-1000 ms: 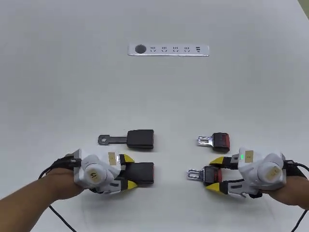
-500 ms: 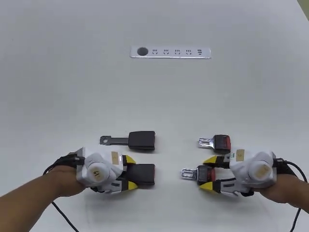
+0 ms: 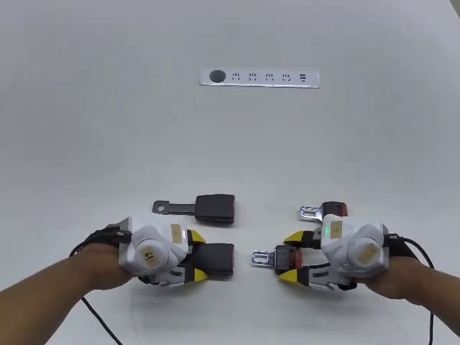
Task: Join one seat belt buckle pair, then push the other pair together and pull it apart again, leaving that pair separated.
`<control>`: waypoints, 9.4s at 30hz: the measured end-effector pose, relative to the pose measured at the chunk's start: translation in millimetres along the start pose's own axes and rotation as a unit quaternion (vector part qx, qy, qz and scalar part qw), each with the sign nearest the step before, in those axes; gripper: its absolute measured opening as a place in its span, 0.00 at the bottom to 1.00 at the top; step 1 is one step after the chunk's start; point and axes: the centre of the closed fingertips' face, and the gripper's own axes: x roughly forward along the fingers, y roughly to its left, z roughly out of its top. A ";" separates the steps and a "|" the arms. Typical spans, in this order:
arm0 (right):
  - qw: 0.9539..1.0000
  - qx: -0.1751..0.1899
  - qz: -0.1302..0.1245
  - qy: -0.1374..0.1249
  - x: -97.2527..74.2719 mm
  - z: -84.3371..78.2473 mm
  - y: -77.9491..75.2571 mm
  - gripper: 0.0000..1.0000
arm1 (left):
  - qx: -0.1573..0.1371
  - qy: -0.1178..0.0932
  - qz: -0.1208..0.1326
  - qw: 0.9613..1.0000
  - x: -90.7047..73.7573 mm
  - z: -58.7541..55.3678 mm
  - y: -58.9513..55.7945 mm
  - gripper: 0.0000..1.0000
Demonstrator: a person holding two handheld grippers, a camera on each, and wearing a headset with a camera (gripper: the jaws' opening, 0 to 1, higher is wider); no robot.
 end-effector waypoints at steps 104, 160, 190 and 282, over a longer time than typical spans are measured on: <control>0.997 -0.042 0.044 -0.041 28.3 39.3 18.7 0.33 | 0.058 -0.053 -0.047 0.996 -4.0 0.8 -6.9 0.31; 0.996 0.001 -0.025 -0.090 3.4 57.8 2.3 0.73 | 0.029 -0.075 -0.001 0.997 -34.6 40.3 14.9 0.68; 0.997 0.022 -0.058 -0.041 -77.8 -10.3 -100.3 0.70 | 0.018 -0.055 0.018 0.998 -27.7 44.7 95.8 0.68; 0.998 -0.053 0.013 -0.020 0.6 21.0 -93.4 0.35 | 0.037 0.010 -0.033 0.999 5.3 13.0 91.6 0.32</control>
